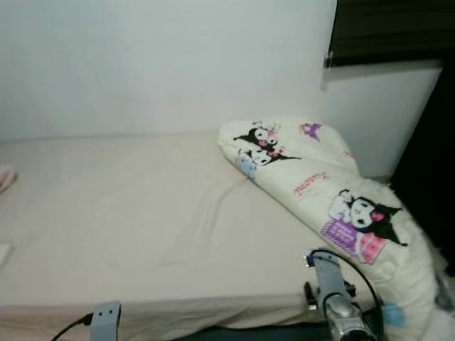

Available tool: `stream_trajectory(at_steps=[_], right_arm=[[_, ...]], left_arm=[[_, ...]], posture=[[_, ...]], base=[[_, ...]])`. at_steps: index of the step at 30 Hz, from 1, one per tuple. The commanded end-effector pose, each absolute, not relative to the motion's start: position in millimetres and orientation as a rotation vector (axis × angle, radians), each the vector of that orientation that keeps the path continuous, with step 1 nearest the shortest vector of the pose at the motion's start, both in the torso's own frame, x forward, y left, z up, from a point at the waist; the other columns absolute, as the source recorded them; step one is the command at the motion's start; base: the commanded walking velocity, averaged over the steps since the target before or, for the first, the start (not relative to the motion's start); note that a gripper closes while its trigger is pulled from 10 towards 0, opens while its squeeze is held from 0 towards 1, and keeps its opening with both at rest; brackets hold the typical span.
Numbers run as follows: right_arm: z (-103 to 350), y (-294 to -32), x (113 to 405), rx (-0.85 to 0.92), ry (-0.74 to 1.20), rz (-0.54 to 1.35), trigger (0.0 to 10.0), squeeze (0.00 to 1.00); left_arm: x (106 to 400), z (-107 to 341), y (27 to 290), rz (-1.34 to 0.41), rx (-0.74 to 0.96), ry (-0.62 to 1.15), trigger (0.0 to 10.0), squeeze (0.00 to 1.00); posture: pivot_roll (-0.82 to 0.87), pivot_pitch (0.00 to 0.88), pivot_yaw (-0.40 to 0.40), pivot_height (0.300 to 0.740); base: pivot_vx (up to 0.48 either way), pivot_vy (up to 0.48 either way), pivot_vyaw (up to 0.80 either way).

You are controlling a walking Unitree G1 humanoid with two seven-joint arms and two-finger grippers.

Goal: Clean up the room

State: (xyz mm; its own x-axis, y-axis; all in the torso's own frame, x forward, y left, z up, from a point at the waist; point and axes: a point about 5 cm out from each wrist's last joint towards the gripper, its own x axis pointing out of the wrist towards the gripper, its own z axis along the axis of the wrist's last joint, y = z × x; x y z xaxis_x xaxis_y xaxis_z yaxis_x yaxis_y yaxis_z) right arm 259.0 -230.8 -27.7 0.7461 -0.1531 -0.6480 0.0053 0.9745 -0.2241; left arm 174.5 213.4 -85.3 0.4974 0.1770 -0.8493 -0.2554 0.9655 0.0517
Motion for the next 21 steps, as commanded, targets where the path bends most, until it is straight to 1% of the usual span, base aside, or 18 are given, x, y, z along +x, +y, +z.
stream_trajectory(at_steps=[1, 8, 11, 17, 21], right_arm=[[-29.0, -230.4, 257.7, -0.2, 0.732, -0.095, 10.0, 0.0], [-28.3, -229.0, 258.9, -0.196, 0.724, -0.09, 10.0, 0.0], [-26.9, -229.5, 260.1, -0.223, 0.714, -0.082, 10.0, 0.0], [-25.8, -230.9, 260.8, -0.203, 0.703, -0.102, 10.0, 0.0], [-24.3, -233.4, 261.8, -0.191, 0.695, -0.131, 10.0, 0.0]], left_arm=[[171.8, -86.4, 215.0, 0.259, -0.072, 1.032, 10.0, 0.0], [172.0, -86.2, 215.3, 0.263, -0.075, 1.028, 10.0, 0.0], [172.3, -86.0, 215.5, 0.274, -0.085, 1.021, 10.0, 0.0], [174.0, -85.3, 214.6, 0.273, -0.096, 1.013, 10.0, 0.0], [174.5, -85.3, 213.5, 0.263, -0.091, 1.013, 10.0, 0.0]], posture=[[-0.13, 0.018, 0.05, 0.74], [-0.13, 0.019, 0.051, 0.74], [-0.13, 0.019, 0.051, 0.74], [-0.13, 0.02, 0.05, 0.74], [-0.13, 0.018, 0.052, 0.74]], base=[[0.0, -0.472, 0.0], [0.0, -0.472, 0.0], [0.0, -0.322, 0.79], [0.0, 0.0, 0.77], [0.0, 0.0, 0.0]])
